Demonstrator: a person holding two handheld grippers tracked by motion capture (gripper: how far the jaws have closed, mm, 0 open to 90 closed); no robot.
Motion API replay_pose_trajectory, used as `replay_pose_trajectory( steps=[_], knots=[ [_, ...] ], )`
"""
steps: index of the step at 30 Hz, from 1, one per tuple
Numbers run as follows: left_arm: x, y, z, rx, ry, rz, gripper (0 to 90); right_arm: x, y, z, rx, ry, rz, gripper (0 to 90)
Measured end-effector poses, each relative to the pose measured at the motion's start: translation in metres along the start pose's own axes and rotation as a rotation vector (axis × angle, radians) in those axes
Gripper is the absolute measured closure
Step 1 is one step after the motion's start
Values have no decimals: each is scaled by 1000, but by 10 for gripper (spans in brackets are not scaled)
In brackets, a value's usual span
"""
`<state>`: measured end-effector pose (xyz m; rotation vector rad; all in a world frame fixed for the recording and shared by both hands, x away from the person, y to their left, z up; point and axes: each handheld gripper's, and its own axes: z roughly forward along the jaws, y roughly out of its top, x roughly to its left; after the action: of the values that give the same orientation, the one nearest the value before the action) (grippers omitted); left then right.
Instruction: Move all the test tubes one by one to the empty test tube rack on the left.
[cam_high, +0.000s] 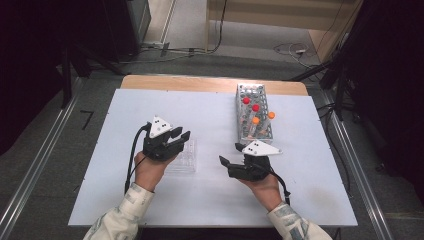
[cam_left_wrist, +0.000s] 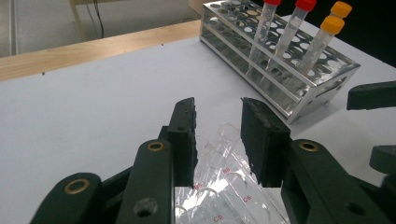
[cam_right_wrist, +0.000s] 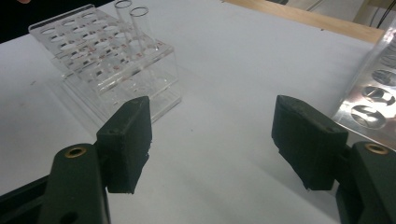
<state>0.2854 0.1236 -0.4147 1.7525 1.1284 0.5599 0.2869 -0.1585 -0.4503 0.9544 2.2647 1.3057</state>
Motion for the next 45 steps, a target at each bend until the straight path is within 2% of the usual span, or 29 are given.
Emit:
replay_pose_trajectory(
  steps=[7,14,21,30,35,45],
  knots=[
    [2,1,-2,-10,8,-22,495,-10,2,-5,-19,-43,17,280],
    [4,2,-2,-17,70,-38,348,-28,5,-12,-38,-126,58,291],
    [5,2,-3,-23,86,-45,313,-45,5,-14,-56,-189,83,291],
    [6,3,-3,-19,99,-66,234,-66,5,-2,-64,-244,122,321],
    [6,3,-3,-18,100,-65,234,-74,3,6,-67,-279,149,431],
    [4,3,-1,-13,92,-63,235,-80,5,14,-87,-295,146,557]
  ],
)
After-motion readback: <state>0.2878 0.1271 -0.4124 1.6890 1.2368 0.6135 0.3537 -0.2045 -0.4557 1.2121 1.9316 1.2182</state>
